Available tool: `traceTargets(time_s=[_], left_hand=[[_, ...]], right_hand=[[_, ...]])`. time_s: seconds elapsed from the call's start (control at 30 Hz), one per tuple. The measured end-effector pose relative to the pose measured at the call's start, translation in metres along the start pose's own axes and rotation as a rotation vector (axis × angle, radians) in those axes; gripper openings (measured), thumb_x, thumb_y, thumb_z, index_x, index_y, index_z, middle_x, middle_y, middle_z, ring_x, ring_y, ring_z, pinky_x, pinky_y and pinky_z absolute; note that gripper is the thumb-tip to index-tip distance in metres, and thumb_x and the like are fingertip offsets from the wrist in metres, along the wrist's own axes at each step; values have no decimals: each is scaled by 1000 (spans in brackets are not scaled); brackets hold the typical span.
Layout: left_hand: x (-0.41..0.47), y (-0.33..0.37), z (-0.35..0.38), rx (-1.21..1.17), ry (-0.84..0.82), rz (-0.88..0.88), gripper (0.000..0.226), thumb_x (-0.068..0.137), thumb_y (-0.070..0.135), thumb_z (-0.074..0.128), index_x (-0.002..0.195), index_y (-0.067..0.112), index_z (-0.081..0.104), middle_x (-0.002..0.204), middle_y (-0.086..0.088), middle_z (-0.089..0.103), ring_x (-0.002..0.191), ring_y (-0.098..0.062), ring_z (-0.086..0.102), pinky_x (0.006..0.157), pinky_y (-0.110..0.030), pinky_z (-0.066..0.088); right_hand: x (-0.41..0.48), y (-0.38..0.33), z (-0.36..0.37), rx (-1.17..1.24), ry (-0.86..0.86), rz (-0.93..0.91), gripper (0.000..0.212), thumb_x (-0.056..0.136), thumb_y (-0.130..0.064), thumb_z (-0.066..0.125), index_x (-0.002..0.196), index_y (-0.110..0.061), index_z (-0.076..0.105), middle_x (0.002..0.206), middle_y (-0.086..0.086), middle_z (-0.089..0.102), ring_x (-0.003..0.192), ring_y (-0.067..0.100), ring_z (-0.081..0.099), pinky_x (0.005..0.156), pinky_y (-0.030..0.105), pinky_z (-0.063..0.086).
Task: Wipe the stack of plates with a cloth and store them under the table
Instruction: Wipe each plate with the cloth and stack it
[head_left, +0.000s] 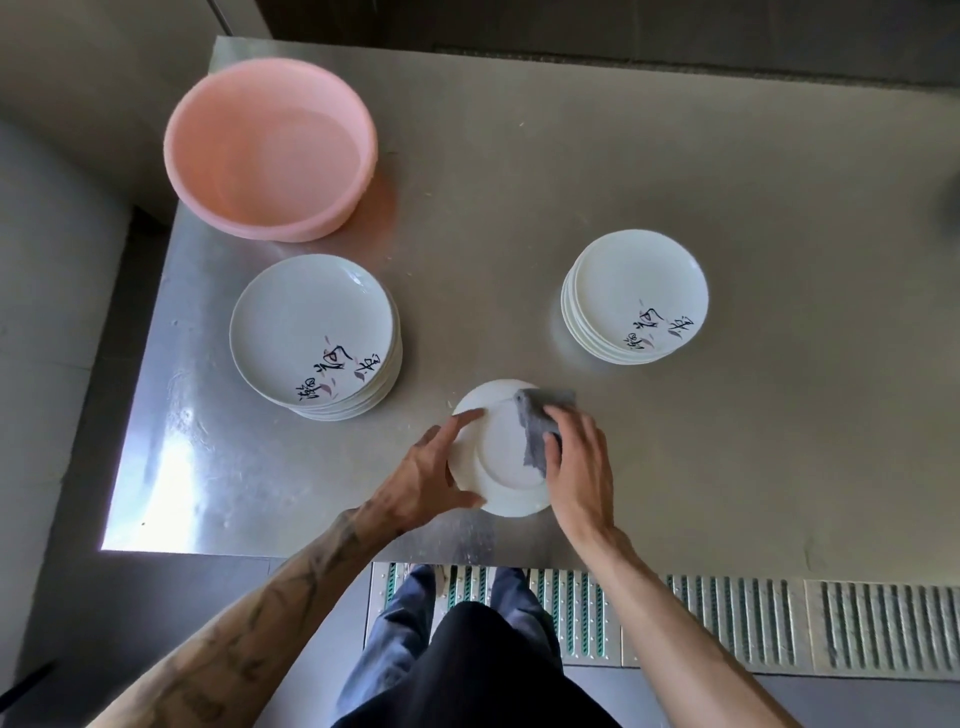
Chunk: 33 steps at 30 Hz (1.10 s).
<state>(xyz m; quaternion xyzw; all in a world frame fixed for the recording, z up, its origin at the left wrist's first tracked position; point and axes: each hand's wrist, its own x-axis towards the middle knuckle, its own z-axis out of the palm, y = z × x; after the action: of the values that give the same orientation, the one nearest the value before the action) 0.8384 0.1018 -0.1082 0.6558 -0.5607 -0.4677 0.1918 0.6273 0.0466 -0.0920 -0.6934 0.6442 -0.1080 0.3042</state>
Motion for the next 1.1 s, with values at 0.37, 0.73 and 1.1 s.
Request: traceTargets(time_s=[0.37, 0.73, 1.1], left_hand=[[8, 18, -1, -102, 41, -78, 108, 66, 13, 94, 152, 41, 35, 125, -3, 48, 110, -20, 49, 102, -33, 48], [3, 36, 8, -118, 124, -46, 104, 68, 9, 93, 153, 30, 37, 125, -9, 49, 108, -25, 53, 103, -33, 48], [4, 32, 2, -52, 142, -21, 106, 68, 16, 95, 155, 34, 37, 121, -9, 56, 104, -25, 58, 98, -35, 52]], right_hand=[[-32, 6, 14, 59, 98, 25, 40, 102, -10, 57, 142, -11, 57, 147, 8, 52, 128, 29, 52, 109, 40, 45], [-42, -3, 17, 151, 109, 93, 45, 102, -8, 56, 147, -12, 52, 153, 7, 46, 137, 27, 47, 115, 31, 36], [-41, -4, 23, 142, 111, 81, 42, 102, -14, 57, 144, -14, 54, 150, 6, 47, 135, 25, 46, 114, 31, 36]])
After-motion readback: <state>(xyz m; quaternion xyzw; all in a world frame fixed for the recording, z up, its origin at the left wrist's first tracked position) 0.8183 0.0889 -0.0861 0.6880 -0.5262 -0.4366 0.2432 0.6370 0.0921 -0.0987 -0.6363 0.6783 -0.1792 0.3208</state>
